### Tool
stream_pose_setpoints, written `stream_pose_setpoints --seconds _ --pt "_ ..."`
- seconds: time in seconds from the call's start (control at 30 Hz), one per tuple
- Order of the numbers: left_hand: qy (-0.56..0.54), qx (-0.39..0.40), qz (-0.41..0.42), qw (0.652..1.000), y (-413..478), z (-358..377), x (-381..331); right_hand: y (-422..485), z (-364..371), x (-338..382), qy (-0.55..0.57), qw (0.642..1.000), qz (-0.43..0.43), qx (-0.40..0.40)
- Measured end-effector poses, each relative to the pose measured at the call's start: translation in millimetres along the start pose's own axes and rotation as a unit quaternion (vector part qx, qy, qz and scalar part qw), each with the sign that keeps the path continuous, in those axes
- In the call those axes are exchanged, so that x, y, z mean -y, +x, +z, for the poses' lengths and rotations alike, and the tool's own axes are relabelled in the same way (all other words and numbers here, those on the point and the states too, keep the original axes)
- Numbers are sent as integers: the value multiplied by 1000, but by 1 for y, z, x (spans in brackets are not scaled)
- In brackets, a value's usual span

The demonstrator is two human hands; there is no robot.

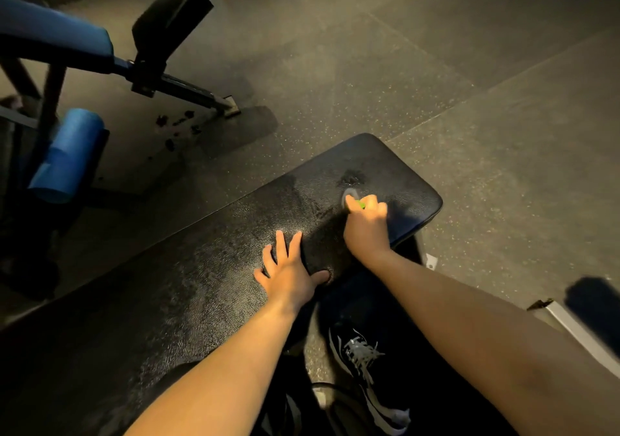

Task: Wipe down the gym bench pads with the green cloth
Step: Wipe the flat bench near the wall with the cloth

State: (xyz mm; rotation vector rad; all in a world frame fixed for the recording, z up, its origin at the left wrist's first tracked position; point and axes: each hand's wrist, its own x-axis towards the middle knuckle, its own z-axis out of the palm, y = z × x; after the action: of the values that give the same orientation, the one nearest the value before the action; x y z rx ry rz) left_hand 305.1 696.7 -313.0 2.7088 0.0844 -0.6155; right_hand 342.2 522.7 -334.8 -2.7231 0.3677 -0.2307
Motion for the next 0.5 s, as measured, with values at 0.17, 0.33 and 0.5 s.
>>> stream_pose_setpoints --seconds 0.17,0.33,0.5 --pt "5 14 -15 1000 2 -4 -3 -28 12 39 24 971 -173 161" --pt "-8 29 -25 999 0 -7 -9 -7 -7 4 -5 993 -76 91" --pt "-21 33 -39 998 -1 -8 -13 -20 -11 9 -29 997 -3 67"
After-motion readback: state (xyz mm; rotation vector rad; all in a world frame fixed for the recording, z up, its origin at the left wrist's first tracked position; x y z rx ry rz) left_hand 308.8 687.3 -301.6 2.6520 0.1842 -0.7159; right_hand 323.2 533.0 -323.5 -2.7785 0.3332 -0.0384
